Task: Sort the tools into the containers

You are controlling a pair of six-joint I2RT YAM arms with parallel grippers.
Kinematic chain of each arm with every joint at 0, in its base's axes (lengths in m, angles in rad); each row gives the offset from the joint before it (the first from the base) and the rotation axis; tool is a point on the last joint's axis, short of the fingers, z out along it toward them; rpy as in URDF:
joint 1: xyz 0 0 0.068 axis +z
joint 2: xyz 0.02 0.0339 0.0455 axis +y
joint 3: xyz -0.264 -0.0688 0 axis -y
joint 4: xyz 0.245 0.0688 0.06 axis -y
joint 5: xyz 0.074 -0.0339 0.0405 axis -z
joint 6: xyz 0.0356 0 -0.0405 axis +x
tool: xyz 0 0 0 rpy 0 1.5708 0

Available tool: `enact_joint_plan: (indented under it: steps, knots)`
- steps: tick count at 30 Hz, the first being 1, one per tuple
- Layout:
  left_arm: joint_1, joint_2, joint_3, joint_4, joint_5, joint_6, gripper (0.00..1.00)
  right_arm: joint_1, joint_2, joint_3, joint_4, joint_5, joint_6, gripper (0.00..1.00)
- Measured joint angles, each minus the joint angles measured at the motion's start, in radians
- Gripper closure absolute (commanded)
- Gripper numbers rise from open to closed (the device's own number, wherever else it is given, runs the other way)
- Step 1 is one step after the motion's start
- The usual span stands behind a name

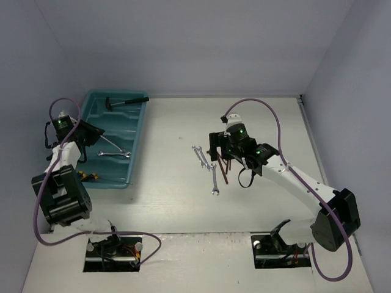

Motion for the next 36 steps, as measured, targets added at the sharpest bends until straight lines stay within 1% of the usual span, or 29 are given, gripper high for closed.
enact_joint_plan:
  steps: [2, 3, 7, 9, 11, 13, 17, 18, 21, 26, 28, 31, 34, 36]
  knots:
    - [0.001, 0.057, 0.002, -0.003, 0.004, 0.010, 0.73, 0.000, 0.009, -0.010, 0.000, 0.003, 0.012, 0.18]
    - [0.002, 0.082, 0.002, -0.005, 0.005, 0.014, 0.67, 0.000, 0.015, -0.014, 0.000, 0.004, 0.018, 0.18]
    - [0.002, 0.104, 0.003, -0.042, -0.010, 0.037, 0.51, 0.000, 0.054, -0.036, 0.000, 0.010, 0.059, 0.19]
    - [0.002, 0.093, 0.015, -0.072, -0.021, 0.058, 0.47, 0.000, 0.083, -0.048, 0.001, 0.012, 0.088, 0.22]
    - [0.002, 0.078, 0.039, -0.113, -0.035, 0.084, 0.45, 0.002, 0.119, -0.060, 0.001, 0.014, 0.119, 0.26]
    - [0.002, 0.055, 0.072, -0.162, -0.052, 0.111, 0.42, 0.008, 0.159, -0.070, 0.000, 0.017, 0.147, 0.33]
    - [-0.002, -0.012, 0.145, -0.269, -0.102, 0.171, 0.40, 0.037, 0.222, -0.074, -0.004, 0.033, 0.189, 0.40]
    - [-0.003, -0.032, 0.161, -0.292, -0.114, 0.185, 0.39, 0.048, 0.234, -0.073, -0.004, 0.036, 0.198, 0.44]
    - [-0.013, -0.080, 0.207, -0.375, -0.164, 0.228, 0.39, 0.085, 0.279, -0.064, -0.006, 0.048, 0.225, 0.48]
    - [-0.062, -0.142, 0.247, -0.486, -0.240, 0.279, 0.39, 0.125, 0.363, -0.050, -0.008, 0.060, 0.279, 0.49]
    - [-0.107, -0.165, 0.249, -0.522, -0.265, 0.295, 0.39, 0.132, 0.389, -0.040, -0.010, 0.074, 0.298, 0.49]
    - [-0.213, -0.202, 0.250, -0.564, -0.289, 0.313, 0.39, 0.140, 0.408, -0.024, -0.005, 0.085, 0.321, 0.51]
    - [-0.305, -0.238, 0.250, -0.586, -0.292, 0.323, 0.39, 0.143, 0.425, -0.009, -0.003, 0.099, 0.337, 0.57]
    - [-0.363, -0.264, 0.250, -0.599, -0.292, 0.325, 0.39, 0.143, 0.435, 0.002, -0.007, 0.112, 0.346, 0.64]
